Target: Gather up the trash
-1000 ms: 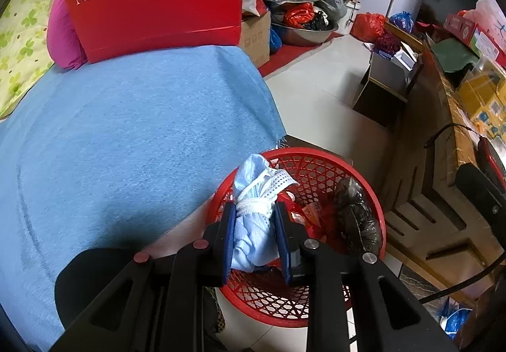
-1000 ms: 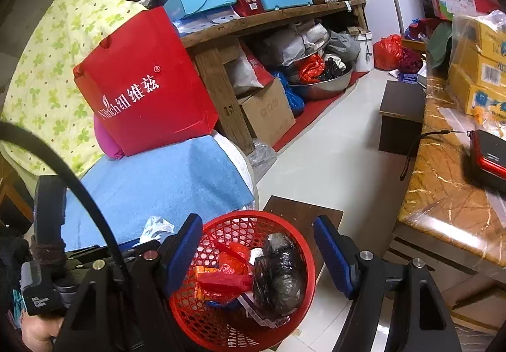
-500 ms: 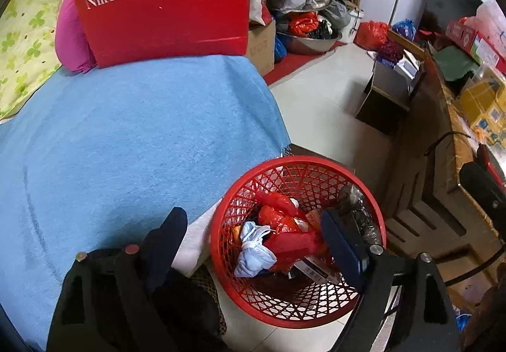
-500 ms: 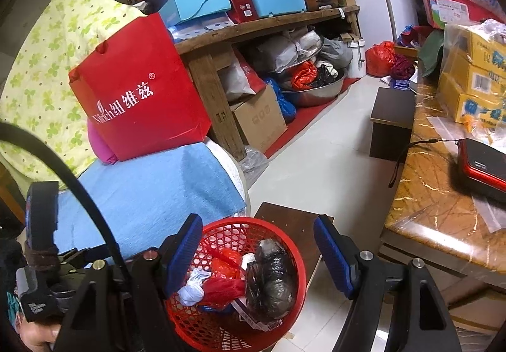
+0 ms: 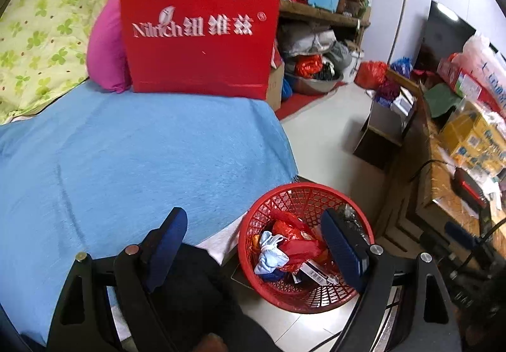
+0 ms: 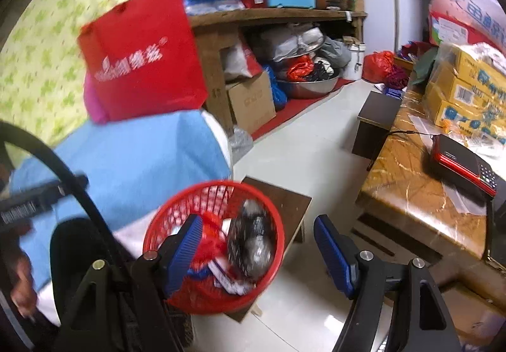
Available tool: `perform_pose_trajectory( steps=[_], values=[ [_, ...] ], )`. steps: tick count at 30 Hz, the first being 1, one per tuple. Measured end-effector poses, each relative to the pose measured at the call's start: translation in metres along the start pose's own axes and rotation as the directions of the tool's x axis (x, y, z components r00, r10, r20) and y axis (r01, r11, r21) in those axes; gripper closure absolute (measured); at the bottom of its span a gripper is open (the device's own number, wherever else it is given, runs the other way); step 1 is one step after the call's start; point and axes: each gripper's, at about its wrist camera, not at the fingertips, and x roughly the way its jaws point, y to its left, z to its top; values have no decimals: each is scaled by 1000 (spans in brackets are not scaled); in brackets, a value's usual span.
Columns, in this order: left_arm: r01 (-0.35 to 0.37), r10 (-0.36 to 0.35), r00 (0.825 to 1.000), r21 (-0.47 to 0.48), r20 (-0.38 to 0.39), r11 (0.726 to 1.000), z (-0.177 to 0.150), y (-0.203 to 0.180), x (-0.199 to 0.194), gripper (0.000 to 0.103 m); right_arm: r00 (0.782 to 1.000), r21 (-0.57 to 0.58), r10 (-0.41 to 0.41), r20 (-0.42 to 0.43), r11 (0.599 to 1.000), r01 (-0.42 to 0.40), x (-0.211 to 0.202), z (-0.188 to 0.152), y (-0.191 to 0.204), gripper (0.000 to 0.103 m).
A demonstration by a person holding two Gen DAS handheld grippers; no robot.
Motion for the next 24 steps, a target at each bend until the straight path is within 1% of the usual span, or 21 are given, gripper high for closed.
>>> perform_pose_trajectory(
  steps=[4, 7, 11, 14, 24],
  values=[
    [4, -4, 1000, -29, 28, 1000, -6, 12, -18, 16, 1000, -26, 3, 4, 1000, -3, -8, -6, 14, 27],
    [-1, 3, 999, -40, 48, 999, -10, 19, -29, 16, 1000, -42, 6, 13, 999, -5, -10, -3, 24, 27],
    [-28, 31, 997, -48, 75, 998, -14, 25, -37, 16, 999, -73, 15, 32, 997, -13, -15, 3, 38, 27],
    [-31, 35, 997, -51, 74, 998, -17, 27, -38, 16, 999, -86, 17, 39, 996, -13, -15, 5, 44, 23],
    [-36, 38, 997, -34, 62, 999, -22, 23, -33, 16, 1000, -94, 6, 18, 996, -4, -7, 1, 46, 23]
  ],
)
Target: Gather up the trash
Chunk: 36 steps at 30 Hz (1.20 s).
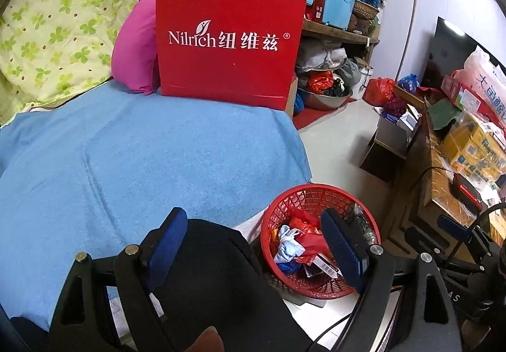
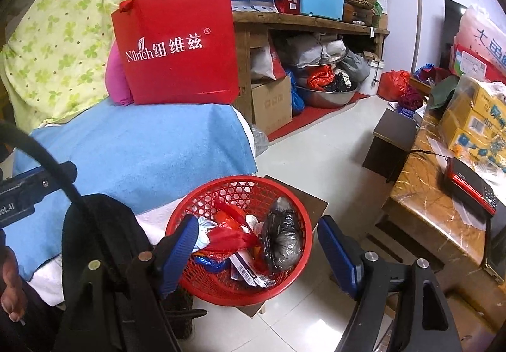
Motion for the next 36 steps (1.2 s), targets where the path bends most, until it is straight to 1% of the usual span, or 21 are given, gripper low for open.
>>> perform_pose_trajectory(
  steps=[8, 26, 36],
  values=[
    [3, -3, 1000, 12, 7, 1000, 0, -3, -2, 16, 1000, 3, -11, -4, 1000, 11, 0, -1, -1, 21],
    [7, -8, 1000, 19, 14, 1000, -1, -3, -2, 16, 1000, -9, -7, 0, 1000, 7, 0, 1, 6, 21],
    [25, -25, 1000, 40, 11, 999, -2, -11, -2, 16, 1000, -5, -15, -5, 1000, 15, 2, 0, 3, 21]
  ],
)
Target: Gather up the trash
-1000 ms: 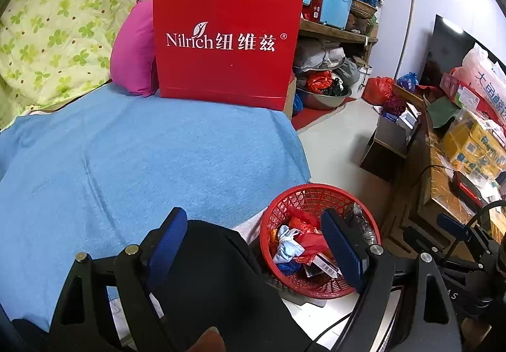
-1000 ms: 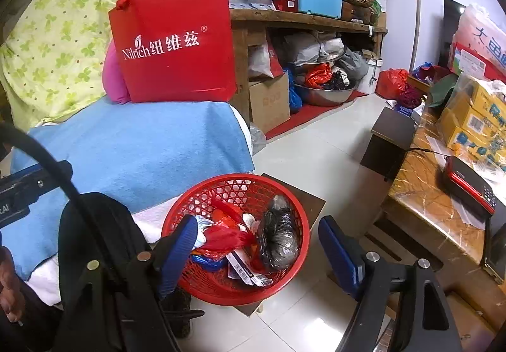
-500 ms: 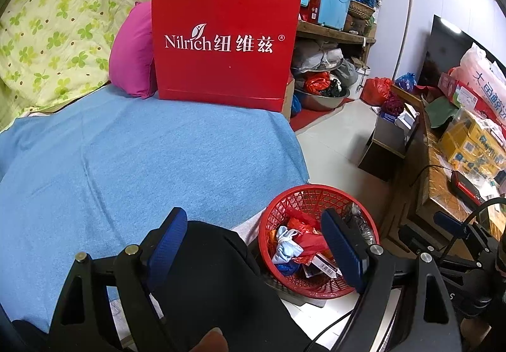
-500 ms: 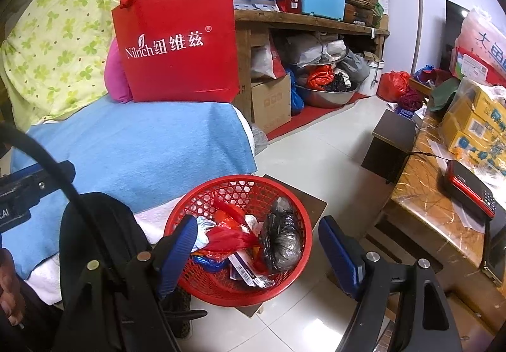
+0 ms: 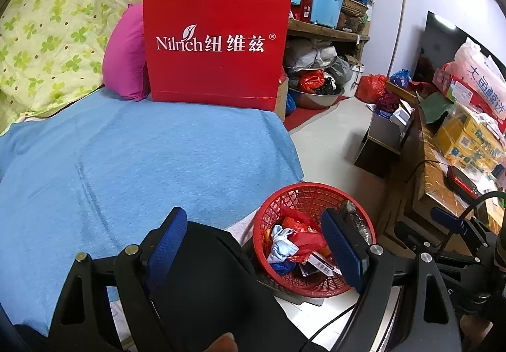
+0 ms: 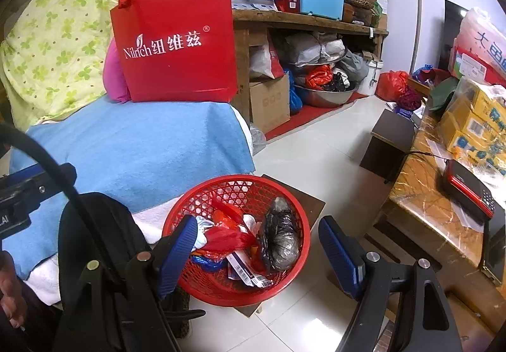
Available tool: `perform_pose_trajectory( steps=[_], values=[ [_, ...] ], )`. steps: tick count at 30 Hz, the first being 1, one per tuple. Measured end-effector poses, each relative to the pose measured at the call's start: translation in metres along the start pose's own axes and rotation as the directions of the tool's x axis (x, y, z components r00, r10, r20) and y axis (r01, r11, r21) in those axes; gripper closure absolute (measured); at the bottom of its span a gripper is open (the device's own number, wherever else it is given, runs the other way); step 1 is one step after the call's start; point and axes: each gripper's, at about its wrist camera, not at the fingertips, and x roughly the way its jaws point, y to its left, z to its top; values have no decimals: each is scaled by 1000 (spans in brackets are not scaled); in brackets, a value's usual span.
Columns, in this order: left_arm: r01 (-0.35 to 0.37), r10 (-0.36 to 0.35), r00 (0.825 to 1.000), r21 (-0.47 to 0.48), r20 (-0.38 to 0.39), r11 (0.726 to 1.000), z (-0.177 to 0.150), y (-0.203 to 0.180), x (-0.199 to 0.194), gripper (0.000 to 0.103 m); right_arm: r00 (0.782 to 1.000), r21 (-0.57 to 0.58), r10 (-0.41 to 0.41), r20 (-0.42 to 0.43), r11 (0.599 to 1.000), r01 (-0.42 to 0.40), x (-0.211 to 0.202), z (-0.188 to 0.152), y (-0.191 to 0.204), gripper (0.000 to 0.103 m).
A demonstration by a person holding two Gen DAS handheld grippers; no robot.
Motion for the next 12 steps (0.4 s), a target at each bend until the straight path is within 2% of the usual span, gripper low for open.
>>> perform_pose_trajectory(
  steps=[5, 9, 12],
  values=[
    [17, -17, 1000, 3, 2, 1000, -1, -2, -1, 16, 1000, 0, -1, -4, 1000, 1, 0, 0, 1, 21],
    [28, -29, 999, 3, 16, 1000, -2, -1, -4, 11, 1000, -5, -1, -5, 1000, 1, 0, 1, 3, 21],
    [35, -35, 999, 12, 13, 999, -2, -3, -4, 10, 1000, -9, 0, -5, 1000, 0, -1, 2, 4, 21]
  ],
)
